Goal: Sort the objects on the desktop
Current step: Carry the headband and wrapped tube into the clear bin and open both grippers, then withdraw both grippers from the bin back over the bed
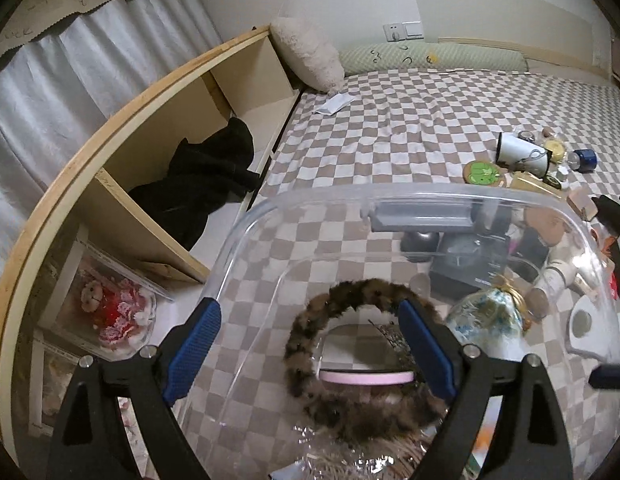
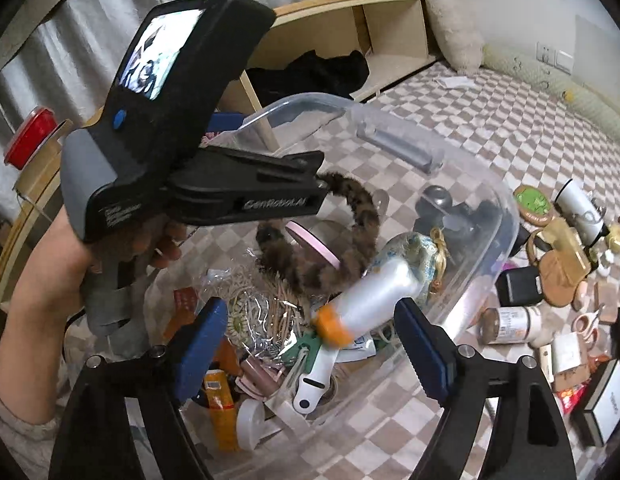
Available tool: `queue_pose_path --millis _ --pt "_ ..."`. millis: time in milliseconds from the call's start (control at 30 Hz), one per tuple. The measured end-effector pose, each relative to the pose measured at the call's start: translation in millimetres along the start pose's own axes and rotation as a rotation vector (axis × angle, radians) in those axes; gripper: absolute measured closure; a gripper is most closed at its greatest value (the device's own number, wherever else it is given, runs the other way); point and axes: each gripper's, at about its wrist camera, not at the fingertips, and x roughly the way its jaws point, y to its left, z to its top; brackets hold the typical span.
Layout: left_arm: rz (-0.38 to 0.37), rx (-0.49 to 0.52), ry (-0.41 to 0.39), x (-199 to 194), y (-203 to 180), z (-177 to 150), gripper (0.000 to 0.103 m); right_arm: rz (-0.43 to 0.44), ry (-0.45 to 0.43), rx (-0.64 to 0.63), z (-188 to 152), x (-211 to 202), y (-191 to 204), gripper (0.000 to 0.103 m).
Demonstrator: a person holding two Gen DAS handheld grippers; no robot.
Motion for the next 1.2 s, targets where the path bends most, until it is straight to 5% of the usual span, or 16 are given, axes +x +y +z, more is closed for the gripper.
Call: queue_pose_path --millis 133,233,1200 --pt "-0.013 0.003 -0.033 -21 0 -6 0.012 0.000 -0.021 -0.004 -3 -9 -1 0.018" --pt "-0.027 -0.003 -0.070 -38 -3 -9 0.000 0.002 -0.046 0.001 -6 -16 -3 0.000" --pt "-0.110 -0.088 -0.268 -204 -66 -51 0.000 -0.044 -0.221 0.056 -83 -148 -33 0.000"
